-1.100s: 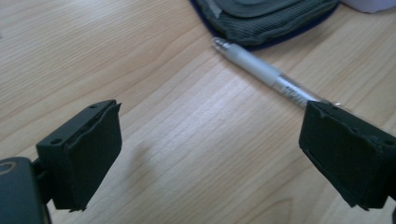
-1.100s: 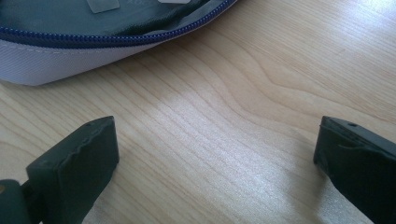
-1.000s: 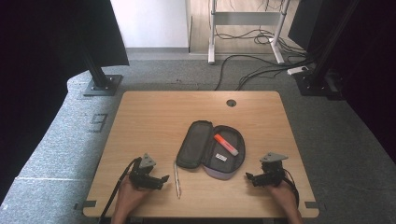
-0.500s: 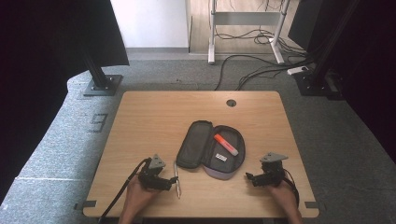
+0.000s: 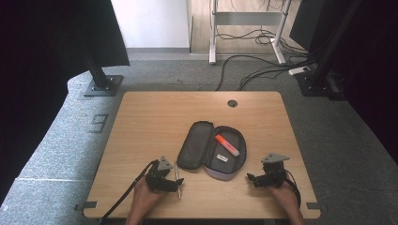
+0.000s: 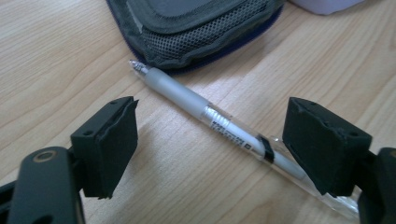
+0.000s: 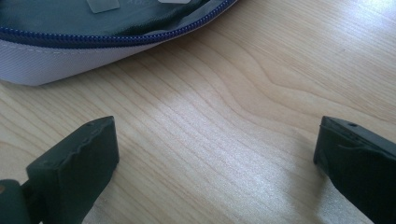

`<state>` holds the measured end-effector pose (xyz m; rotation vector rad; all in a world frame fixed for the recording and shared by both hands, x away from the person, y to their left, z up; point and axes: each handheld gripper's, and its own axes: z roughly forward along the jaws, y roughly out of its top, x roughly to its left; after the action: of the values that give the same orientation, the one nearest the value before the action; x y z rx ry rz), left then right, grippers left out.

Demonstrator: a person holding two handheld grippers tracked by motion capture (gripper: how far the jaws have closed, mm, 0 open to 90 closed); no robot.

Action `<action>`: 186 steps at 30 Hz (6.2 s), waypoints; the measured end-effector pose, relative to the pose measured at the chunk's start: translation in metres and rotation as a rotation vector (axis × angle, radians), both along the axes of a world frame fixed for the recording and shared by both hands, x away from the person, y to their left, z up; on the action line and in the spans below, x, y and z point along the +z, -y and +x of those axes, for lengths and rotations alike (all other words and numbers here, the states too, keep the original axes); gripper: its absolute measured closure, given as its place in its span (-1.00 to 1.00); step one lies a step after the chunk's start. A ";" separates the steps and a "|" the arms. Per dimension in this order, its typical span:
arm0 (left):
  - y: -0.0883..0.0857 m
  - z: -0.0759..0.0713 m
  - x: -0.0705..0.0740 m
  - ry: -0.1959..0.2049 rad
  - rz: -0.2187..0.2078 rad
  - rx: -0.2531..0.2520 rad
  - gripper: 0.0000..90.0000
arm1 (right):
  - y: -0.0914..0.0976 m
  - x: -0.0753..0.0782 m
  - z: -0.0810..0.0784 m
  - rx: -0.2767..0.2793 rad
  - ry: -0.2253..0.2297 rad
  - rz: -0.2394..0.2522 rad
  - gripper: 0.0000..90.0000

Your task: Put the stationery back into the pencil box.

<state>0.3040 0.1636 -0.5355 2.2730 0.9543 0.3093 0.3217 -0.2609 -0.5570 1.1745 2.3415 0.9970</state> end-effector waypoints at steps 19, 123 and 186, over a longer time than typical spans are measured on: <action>-0.030 0.007 0.000 0.008 0.019 0.111 0.05 | 0.000 0.000 0.000 0.000 0.000 0.000 -1.00; 0.059 0.051 0.077 0.030 -0.065 -0.204 0.77 | 0.000 0.000 0.000 0.000 0.000 0.000 -1.00; 0.169 0.099 0.064 0.020 -0.012 -0.302 0.77 | 0.000 0.000 0.000 0.001 0.001 -0.001 -1.00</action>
<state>0.4032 -0.0052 -0.4719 2.3557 0.5886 0.1934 0.3218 -0.2610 -0.5571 1.1721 2.3419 0.9967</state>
